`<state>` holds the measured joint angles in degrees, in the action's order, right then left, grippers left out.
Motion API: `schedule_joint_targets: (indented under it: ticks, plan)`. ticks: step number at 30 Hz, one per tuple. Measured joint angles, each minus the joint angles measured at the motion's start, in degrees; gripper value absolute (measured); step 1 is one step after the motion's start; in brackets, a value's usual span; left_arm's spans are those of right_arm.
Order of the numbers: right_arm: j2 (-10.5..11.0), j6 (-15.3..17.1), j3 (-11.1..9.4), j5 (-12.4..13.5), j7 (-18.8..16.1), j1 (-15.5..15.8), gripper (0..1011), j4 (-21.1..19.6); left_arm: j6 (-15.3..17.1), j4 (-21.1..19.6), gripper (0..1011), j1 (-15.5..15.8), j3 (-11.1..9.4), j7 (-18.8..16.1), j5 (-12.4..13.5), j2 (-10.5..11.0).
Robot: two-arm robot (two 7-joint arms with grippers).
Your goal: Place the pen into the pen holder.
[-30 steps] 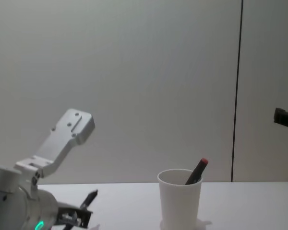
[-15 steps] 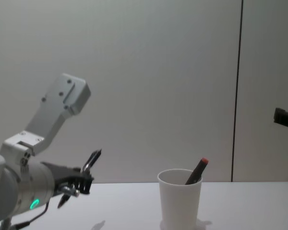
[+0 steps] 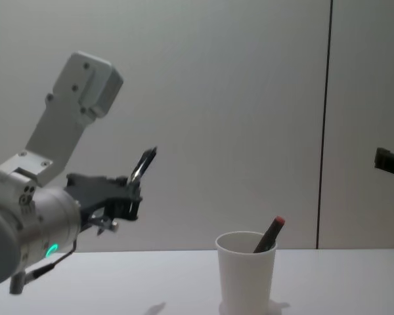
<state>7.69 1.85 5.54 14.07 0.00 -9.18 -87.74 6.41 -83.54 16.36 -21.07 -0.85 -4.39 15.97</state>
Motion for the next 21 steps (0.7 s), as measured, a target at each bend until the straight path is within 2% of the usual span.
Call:
schedule_joint_targets:
  ticks: [9,15,21]
  plan:
    - [0.0,0.0,0.0,0.0,0.0,0.0,1002,0.0,-8.89,0.74,130,0.64,0.09,3.15,0.83,-0.18]
    - [0.0,0.0,0.0,0.0,0.0,0.0,1002,0.0,-16.7,2.33,130,1.93,0.11,7.02,0.95,-0.75]
    - [0.0,0.0,0.0,0.0,0.0,0.0,1001,0.0,-22.38,4.11,130,3.23,0.1,10.58,0.61,-1.4]
